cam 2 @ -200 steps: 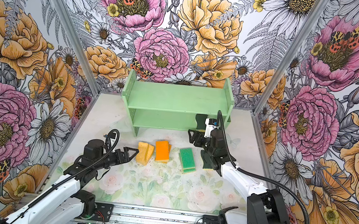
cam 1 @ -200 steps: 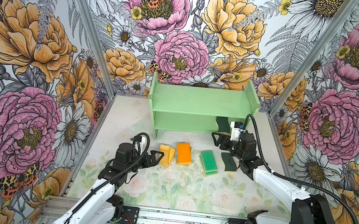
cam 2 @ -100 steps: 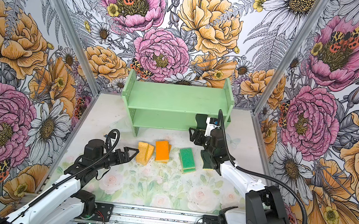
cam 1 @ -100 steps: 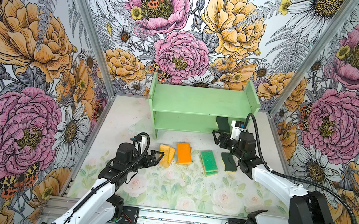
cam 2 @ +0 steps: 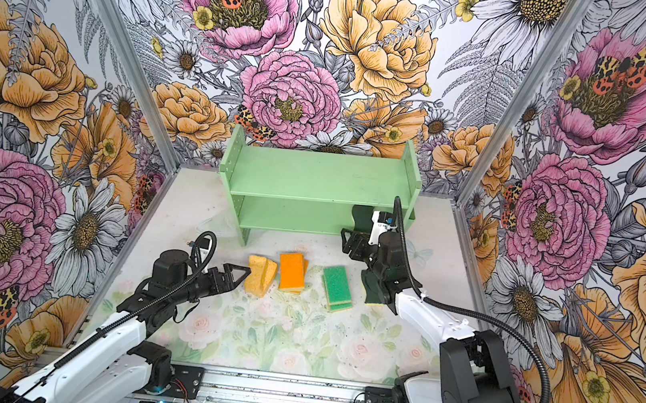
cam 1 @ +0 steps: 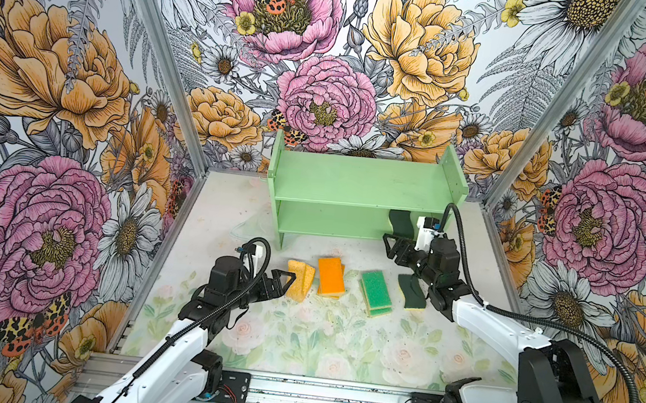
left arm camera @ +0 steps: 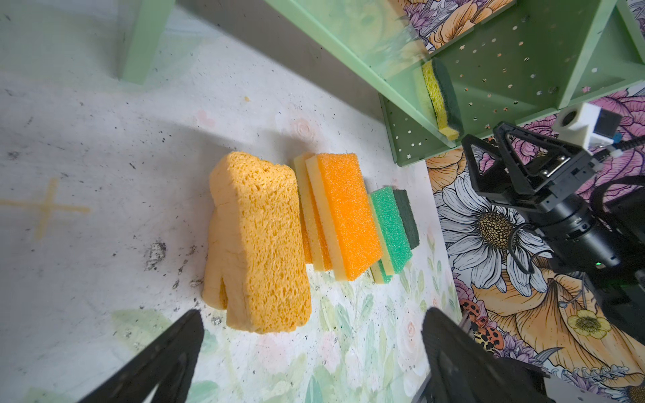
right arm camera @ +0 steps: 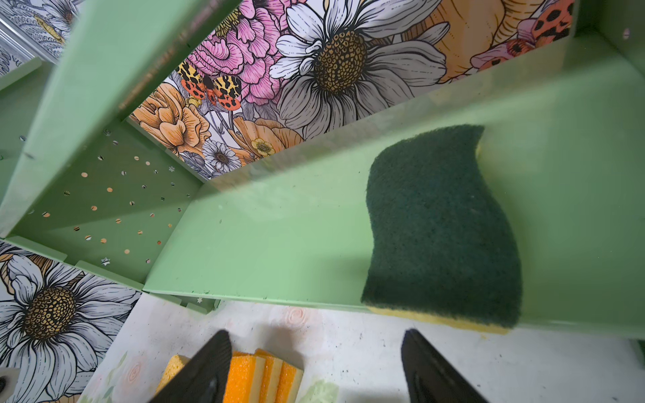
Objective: Place and organize the cleaning sponges onto the shelf
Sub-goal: 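Withdraw the open right gripper out of the shelf toward the robot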
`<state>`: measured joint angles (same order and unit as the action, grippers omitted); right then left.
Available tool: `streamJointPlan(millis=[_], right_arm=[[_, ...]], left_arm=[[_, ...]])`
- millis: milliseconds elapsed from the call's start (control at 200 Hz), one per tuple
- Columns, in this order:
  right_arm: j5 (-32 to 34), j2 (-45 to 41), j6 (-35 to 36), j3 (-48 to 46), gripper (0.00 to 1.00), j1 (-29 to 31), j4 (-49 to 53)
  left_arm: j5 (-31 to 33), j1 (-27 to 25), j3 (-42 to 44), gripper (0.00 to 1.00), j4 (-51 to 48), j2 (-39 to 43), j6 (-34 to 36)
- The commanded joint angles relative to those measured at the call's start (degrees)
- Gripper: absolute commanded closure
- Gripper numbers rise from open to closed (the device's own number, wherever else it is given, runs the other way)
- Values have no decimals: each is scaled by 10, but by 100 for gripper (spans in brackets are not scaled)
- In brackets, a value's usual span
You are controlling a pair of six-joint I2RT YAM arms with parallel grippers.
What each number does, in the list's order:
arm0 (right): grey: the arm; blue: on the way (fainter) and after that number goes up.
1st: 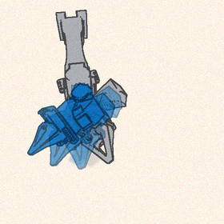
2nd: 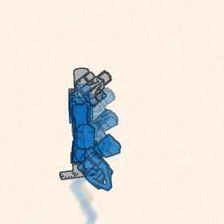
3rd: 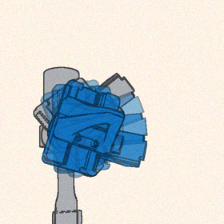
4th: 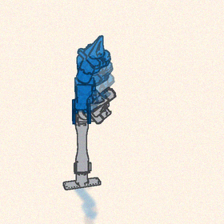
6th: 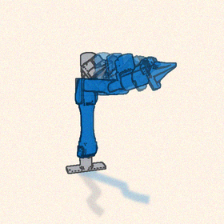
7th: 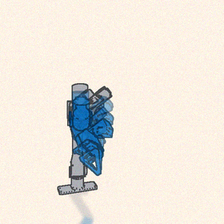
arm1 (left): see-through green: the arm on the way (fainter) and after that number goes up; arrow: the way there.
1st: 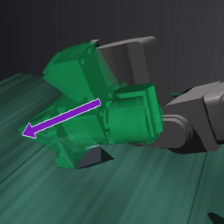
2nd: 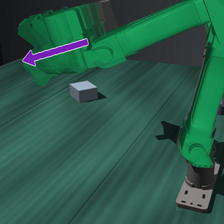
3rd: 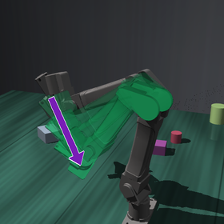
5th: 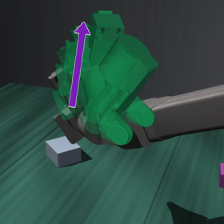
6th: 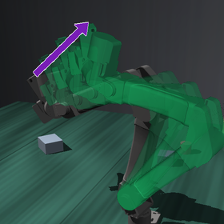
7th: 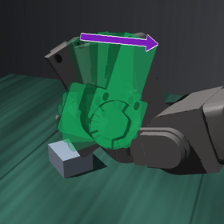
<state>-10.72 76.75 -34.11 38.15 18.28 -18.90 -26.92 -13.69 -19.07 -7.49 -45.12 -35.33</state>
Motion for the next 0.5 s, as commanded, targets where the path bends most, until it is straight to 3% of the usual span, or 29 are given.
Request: streamJointPlan(millis=[0, 495], right_arm=[[11, 14, -9, -7, 22, -4, -24], [19, 36, -14, -4, 23, -7, -52]], left_arm=[[-13, 3, 3, 1, 11, -3, 17], [-12, 4, 4, 1, 9, -2, 18]])
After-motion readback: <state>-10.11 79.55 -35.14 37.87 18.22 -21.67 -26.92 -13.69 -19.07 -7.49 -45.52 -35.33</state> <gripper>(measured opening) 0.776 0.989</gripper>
